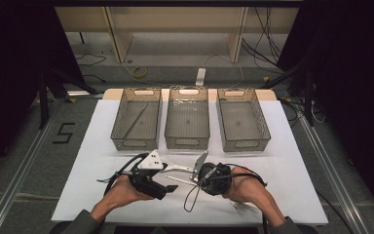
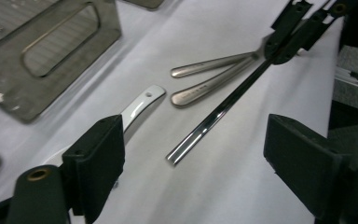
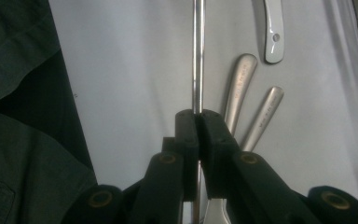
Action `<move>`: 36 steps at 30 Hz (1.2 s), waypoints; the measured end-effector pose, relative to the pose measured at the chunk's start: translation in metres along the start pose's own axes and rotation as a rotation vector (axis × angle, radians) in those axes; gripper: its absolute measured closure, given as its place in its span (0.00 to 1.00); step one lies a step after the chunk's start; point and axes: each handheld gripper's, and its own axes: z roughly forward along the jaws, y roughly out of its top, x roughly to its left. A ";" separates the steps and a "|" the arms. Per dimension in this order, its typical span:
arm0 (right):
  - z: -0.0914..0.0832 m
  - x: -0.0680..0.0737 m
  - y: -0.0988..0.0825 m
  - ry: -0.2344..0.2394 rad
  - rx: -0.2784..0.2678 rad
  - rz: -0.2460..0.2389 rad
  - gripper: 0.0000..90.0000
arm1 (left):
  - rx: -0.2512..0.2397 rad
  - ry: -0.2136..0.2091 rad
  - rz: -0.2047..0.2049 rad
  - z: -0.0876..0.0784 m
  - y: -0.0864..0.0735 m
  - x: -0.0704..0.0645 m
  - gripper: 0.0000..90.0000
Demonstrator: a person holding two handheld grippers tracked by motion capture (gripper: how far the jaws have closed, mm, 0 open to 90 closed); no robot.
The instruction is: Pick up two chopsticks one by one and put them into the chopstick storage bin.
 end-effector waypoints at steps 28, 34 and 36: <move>0.006 0.015 0.007 0.032 0.009 -0.127 0.96 | 0.145 -0.070 0.214 0.011 -0.003 -0.018 0.79; 0.007 0.017 0.006 0.026 0.021 -0.162 0.95 | 0.157 -0.104 0.275 0.011 -0.004 -0.023 0.86; 0.006 0.017 0.005 0.022 0.025 -0.164 0.94 | 0.157 -0.123 0.287 0.011 -0.004 -0.025 0.89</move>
